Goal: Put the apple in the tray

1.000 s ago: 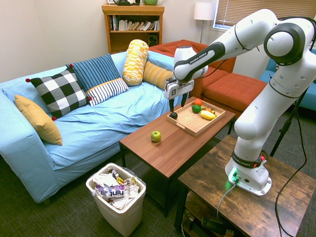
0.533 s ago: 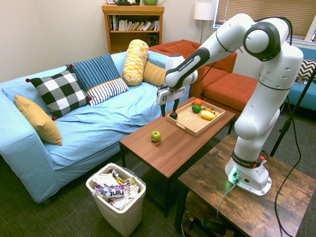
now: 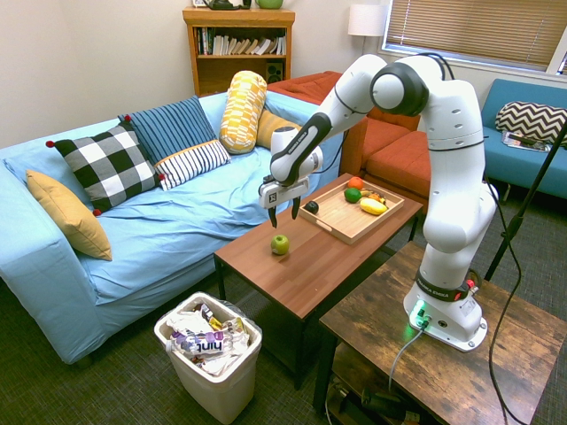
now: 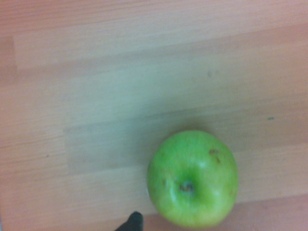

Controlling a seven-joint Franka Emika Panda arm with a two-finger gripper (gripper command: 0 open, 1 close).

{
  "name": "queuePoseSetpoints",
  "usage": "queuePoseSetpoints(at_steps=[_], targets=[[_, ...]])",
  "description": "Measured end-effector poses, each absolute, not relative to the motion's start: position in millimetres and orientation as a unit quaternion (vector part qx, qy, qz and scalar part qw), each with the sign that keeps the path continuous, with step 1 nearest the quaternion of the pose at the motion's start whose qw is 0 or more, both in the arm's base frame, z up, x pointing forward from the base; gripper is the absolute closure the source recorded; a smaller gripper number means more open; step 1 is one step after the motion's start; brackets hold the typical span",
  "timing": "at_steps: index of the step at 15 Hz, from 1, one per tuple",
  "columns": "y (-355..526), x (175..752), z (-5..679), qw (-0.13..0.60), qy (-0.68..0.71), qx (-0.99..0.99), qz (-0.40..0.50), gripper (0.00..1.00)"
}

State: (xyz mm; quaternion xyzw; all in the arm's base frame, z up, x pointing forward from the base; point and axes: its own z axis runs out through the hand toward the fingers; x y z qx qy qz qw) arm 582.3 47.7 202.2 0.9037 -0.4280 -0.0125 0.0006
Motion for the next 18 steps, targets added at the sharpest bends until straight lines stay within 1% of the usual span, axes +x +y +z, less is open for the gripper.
queuePoseSetpoints(at_steps=[2,5,15,16,18], targets=[[48.4,597.6,183.7,0.011,-0.428,0.903,-0.022,0.00],[51.9,605.8,163.9,0.025,-0.427,0.903,-0.038,0.00],[63.2,594.7,122.9,0.043,-0.423,0.902,-0.073,0.00],[64.1,593.4,119.2,0.044,-0.423,0.902,-0.077,1.00],[63.6,591.0,111.4,0.044,-0.426,0.900,-0.084,1.00]])
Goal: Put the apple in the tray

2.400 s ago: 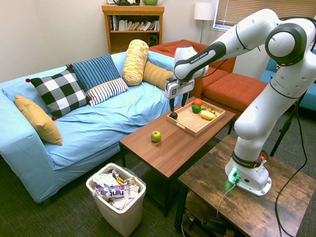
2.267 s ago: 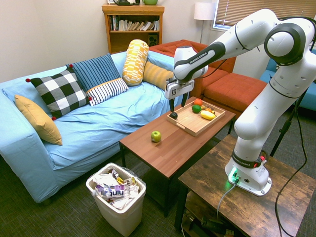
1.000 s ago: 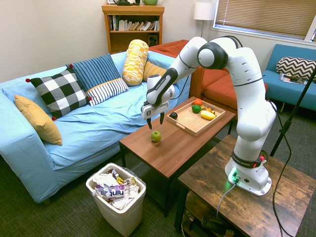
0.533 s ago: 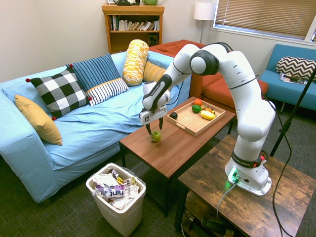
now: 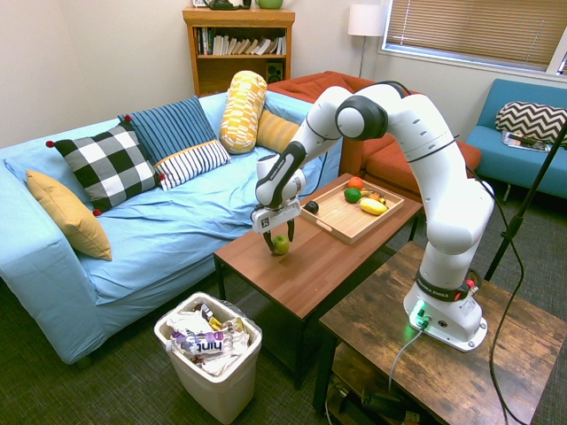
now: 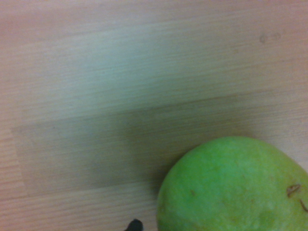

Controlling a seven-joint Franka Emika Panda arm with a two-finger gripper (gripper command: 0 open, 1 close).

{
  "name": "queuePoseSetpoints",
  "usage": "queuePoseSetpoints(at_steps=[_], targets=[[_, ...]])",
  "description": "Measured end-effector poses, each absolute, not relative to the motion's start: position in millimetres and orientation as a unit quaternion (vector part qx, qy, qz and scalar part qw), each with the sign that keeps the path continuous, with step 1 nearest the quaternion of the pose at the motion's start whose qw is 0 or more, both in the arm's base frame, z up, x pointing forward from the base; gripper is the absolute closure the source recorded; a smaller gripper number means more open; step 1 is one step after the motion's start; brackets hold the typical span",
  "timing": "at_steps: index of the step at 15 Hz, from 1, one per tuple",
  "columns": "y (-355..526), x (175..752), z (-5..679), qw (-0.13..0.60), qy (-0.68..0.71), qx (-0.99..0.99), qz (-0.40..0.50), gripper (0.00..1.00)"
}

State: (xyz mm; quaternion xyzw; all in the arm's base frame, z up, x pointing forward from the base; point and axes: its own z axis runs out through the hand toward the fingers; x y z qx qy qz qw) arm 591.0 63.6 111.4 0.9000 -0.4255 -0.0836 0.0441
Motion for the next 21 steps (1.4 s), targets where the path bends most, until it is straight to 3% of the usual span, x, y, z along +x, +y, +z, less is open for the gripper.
queuePoseSetpoints(at_steps=[9,13,18,21], targets=[[56.7,595.4,102.7,0.039,-0.426,0.900,-0.087,1.00],[42.4,605.0,152.6,0.018,-0.430,0.901,-0.059,1.00],[-81.1,588.9,235.8,-0.007,-0.499,0.867,-0.018,1.00],[-187.1,565.8,243.5,-0.018,-0.556,0.831,-0.017,1.00]])
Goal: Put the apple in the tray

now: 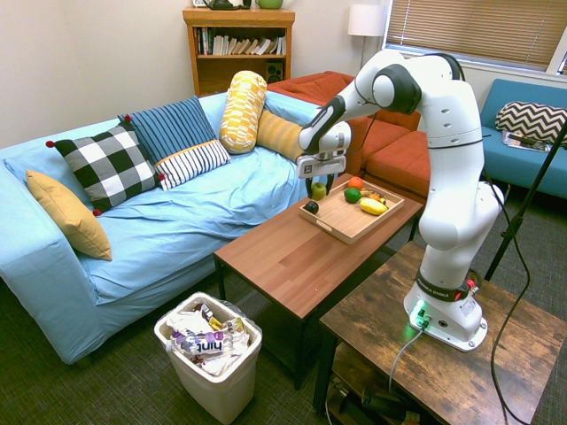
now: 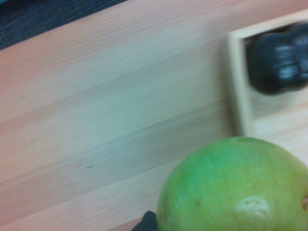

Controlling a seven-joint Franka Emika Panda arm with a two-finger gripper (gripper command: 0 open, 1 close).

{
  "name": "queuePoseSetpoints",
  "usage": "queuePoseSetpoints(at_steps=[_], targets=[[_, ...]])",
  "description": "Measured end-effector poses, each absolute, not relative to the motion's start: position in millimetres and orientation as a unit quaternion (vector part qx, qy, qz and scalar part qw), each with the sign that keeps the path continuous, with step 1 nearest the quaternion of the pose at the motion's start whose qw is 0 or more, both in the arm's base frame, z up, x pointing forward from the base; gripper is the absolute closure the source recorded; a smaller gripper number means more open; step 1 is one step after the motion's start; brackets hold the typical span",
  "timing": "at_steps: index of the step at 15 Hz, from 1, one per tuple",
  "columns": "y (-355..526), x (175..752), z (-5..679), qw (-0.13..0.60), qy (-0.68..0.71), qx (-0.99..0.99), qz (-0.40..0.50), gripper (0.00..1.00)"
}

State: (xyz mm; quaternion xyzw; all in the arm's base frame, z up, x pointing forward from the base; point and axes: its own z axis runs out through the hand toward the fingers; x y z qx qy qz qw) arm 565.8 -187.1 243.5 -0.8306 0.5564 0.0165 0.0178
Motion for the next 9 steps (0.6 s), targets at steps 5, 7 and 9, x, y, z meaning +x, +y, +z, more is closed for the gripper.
queuePoseSetpoints(at_steps=[5,7,9], targets=[[-275.0,560.2,196.9,0.025,0.603,-0.796,0.044,1.00],[-288.9,565.8,163.6,0.018,0.611,-0.790,0.055,1.00],[-301.4,567.6,136.3,0.014,0.619,-0.783,0.064,1.00]])
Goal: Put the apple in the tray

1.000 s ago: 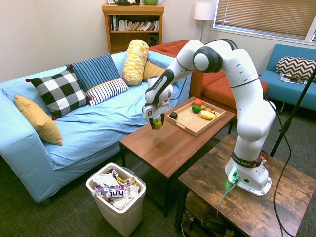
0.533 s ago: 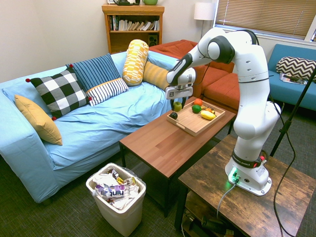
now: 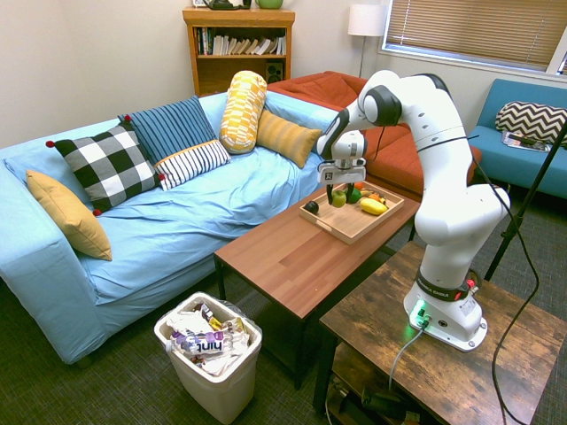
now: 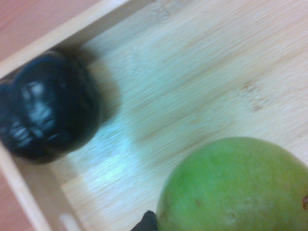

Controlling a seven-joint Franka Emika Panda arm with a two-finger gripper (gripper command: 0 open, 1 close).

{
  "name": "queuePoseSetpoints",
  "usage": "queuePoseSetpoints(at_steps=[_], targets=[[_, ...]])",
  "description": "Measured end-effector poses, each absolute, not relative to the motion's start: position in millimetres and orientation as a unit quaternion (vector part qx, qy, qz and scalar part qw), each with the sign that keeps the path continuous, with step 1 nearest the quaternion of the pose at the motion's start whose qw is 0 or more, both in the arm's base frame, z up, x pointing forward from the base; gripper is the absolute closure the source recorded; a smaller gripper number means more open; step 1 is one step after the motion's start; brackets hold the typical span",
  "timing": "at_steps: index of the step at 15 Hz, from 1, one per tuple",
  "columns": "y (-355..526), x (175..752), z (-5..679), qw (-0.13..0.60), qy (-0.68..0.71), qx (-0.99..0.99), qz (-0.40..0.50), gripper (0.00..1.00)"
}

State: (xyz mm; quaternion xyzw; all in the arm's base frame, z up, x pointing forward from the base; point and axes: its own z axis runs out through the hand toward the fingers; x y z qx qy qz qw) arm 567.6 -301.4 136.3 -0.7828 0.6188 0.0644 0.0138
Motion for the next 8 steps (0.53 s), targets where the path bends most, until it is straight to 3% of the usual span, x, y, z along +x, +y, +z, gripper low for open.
queuePoseSetpoints(at_steps=[8], targets=[[-314.2,576.3,109.1,0.015,0.621,-0.780,0.076,1.00]])
